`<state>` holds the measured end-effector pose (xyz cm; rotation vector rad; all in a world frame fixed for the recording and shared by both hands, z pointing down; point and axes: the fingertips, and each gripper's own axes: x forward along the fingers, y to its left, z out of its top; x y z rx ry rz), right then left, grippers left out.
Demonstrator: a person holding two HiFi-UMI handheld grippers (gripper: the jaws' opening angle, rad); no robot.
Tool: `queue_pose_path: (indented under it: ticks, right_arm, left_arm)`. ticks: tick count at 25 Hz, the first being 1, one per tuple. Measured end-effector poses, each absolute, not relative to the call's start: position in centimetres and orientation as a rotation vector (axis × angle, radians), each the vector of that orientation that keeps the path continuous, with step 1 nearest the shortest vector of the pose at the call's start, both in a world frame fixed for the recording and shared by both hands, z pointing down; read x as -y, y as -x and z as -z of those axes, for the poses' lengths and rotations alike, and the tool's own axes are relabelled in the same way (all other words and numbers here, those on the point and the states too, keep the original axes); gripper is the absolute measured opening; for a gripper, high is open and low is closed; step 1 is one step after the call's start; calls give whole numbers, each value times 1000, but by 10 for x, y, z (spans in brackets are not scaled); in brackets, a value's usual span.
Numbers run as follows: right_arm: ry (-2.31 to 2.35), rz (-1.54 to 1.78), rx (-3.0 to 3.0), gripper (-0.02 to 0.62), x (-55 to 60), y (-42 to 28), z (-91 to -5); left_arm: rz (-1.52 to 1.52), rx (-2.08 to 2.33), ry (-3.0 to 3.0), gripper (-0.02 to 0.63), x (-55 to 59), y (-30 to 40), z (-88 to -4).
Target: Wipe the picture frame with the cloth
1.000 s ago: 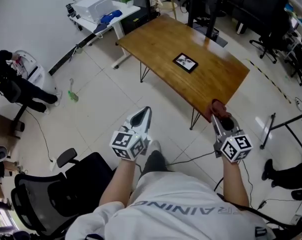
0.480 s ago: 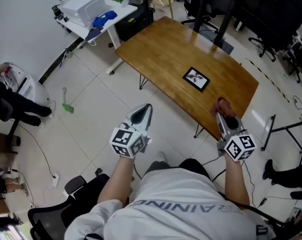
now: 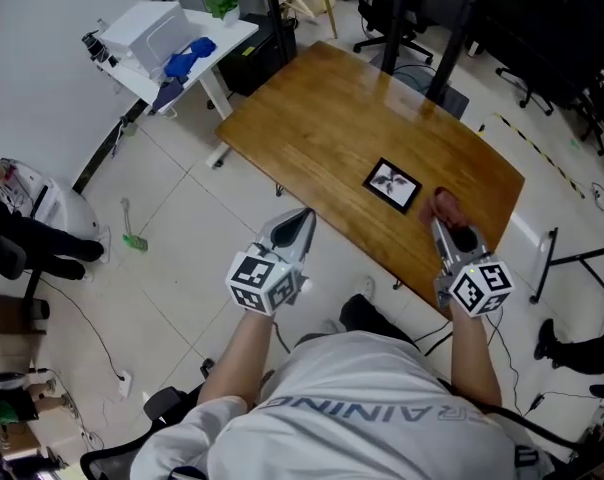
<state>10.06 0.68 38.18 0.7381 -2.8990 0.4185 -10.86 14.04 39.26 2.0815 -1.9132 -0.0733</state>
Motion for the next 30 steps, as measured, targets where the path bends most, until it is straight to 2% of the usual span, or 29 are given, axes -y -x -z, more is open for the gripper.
queue_pose_path:
  ticks: [8, 17, 24, 30]
  right_arm:
    - [-778, -490, 2899, 127, 84, -84, -381]
    - [-964, -601, 2817, 127, 130, -72, -407]
    - [-1166, -750, 2724, 127, 146, -59, -428]
    - [-1099, -914, 2595, 127, 155, -25, -490]
  left_arm:
    - [27, 1880, -2145, 5, -25, 126, -373]
    - [-67, 1651, -2248, 5, 61, 138, -408]
    - [-260, 1367, -2312, 5, 110, 127, -473]
    - [-474, 1142, -2259, 5, 99, 90, -562]
